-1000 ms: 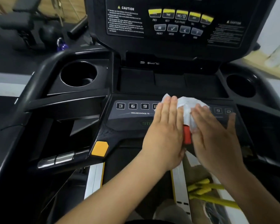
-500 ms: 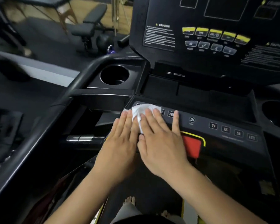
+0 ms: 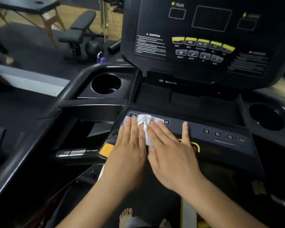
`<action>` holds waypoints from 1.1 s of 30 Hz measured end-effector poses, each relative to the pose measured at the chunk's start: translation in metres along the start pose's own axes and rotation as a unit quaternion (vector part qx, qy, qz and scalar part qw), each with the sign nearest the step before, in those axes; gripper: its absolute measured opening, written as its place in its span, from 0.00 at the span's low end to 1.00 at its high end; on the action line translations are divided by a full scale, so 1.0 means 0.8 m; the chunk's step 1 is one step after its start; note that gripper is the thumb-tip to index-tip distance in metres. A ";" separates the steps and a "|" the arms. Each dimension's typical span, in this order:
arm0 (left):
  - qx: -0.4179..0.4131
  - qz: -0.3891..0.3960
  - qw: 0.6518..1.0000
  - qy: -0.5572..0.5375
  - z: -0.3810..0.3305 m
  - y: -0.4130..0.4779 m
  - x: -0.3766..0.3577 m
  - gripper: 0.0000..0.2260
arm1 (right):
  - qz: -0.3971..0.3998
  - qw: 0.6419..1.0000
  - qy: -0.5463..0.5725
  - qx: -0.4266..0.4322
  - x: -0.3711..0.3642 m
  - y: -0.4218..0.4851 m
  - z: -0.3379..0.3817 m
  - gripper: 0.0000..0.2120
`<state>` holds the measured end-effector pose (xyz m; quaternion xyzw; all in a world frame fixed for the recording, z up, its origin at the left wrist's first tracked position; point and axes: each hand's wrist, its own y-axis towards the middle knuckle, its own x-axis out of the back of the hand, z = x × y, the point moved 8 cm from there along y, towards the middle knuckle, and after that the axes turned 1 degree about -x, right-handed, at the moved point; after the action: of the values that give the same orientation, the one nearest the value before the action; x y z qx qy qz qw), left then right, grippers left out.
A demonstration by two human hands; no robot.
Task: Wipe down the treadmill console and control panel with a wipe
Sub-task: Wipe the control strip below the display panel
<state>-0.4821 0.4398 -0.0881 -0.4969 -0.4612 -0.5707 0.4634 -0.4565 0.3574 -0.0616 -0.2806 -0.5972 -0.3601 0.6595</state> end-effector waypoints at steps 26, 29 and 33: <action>-0.269 0.064 0.961 0.026 -0.202 0.018 0.013 0.39 | -0.060 0.968 -0.003 -0.242 0.005 -0.161 -0.147 0.26; -0.239 0.071 0.967 0.058 -0.209 0.048 0.020 0.38 | -0.054 0.969 -0.002 -0.242 0.009 -0.139 -0.165 0.27; -0.215 0.040 0.975 0.047 -0.231 0.088 0.026 0.42 | -0.053 0.957 -0.003 -0.286 0.021 -0.138 -0.209 0.27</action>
<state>-0.4401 0.2457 -0.0775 -0.5753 -0.2852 -0.6601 0.3899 -0.4478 0.1568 -0.0730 -0.4262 -0.4851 -0.5498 0.5298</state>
